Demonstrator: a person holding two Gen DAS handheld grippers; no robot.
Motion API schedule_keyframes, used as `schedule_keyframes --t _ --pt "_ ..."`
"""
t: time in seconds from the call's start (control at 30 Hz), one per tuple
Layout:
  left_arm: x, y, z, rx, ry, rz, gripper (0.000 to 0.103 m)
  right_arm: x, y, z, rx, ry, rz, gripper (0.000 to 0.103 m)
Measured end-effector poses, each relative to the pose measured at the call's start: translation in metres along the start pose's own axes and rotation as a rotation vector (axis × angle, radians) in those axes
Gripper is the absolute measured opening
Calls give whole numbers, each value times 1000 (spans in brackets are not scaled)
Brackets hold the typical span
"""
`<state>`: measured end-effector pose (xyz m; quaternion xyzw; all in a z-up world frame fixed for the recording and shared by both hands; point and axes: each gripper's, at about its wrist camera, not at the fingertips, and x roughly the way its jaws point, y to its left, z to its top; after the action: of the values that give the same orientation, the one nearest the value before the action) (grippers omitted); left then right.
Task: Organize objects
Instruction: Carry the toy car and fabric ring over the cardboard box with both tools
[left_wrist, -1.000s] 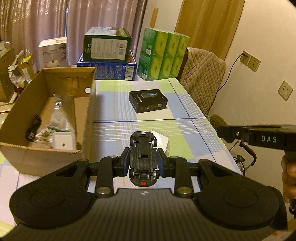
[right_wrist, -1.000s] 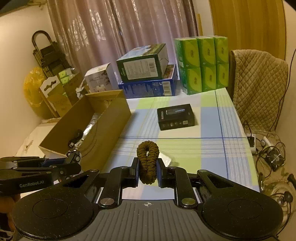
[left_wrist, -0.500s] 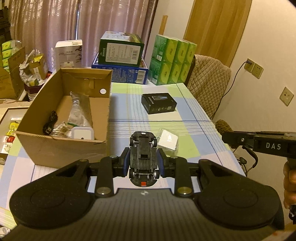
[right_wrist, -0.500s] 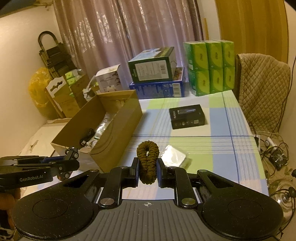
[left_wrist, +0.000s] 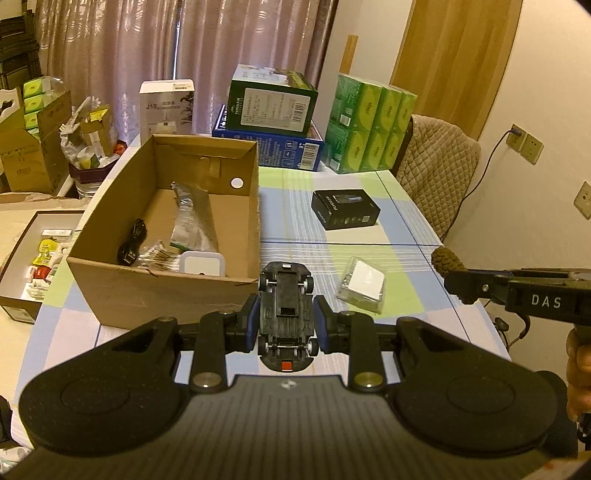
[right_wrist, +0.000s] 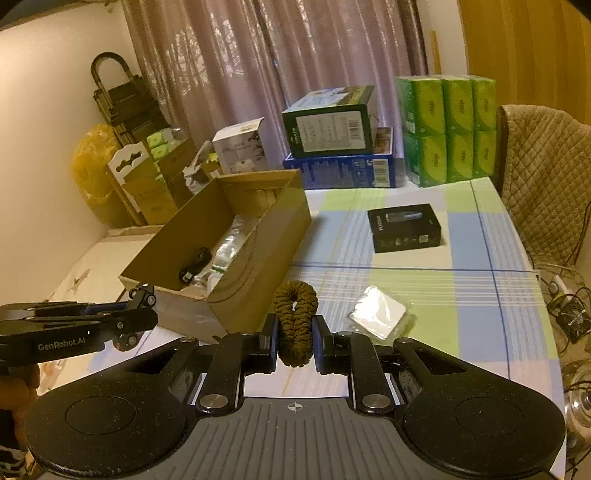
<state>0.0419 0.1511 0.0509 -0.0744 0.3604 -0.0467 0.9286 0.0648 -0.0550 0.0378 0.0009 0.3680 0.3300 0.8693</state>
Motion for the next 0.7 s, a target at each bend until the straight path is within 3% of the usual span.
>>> schedule_keyframes --t 0.33,0.7 --pt "-1 16 6 0 -6 16 25 15 16 8 -27 10 24 15" --pt "-1 66 33 19 -23 98 25 55 57 41 -90 10 97 15"
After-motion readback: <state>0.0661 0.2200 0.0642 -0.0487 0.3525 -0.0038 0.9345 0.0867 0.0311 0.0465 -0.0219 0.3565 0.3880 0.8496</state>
